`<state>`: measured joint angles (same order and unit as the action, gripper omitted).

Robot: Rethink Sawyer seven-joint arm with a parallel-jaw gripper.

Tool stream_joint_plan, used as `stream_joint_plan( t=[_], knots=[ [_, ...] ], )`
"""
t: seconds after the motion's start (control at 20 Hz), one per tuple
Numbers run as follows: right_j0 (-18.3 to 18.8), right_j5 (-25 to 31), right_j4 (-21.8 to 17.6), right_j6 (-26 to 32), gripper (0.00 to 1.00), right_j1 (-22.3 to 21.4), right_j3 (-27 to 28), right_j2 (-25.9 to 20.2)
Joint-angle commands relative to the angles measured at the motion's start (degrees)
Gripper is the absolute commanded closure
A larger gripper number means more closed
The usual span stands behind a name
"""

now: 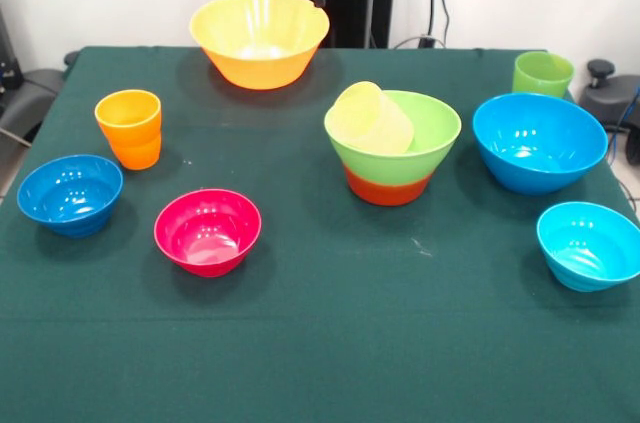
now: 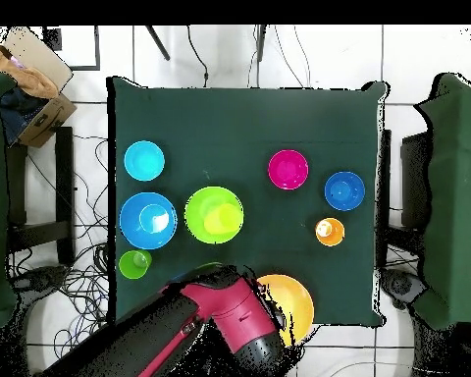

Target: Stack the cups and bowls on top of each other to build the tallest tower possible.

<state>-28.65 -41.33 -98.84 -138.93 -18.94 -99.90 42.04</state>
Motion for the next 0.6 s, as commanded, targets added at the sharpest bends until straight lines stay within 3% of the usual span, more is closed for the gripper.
stream_joint_plan(
  t=[0.05, 0.35, 0.6],
  knots=[
    [2.74, 6.97, 5.91, 2.44, 0.00, 1.23, -2.08, -9.91],
    [7.84, 4.91, 12.56, 5.83, 0.00, -3.39, -3.83, -10.38],
    [9.52, 6.83, 17.94, 12.03, 0.00, -3.65, -4.99, -10.29]
  ],
)
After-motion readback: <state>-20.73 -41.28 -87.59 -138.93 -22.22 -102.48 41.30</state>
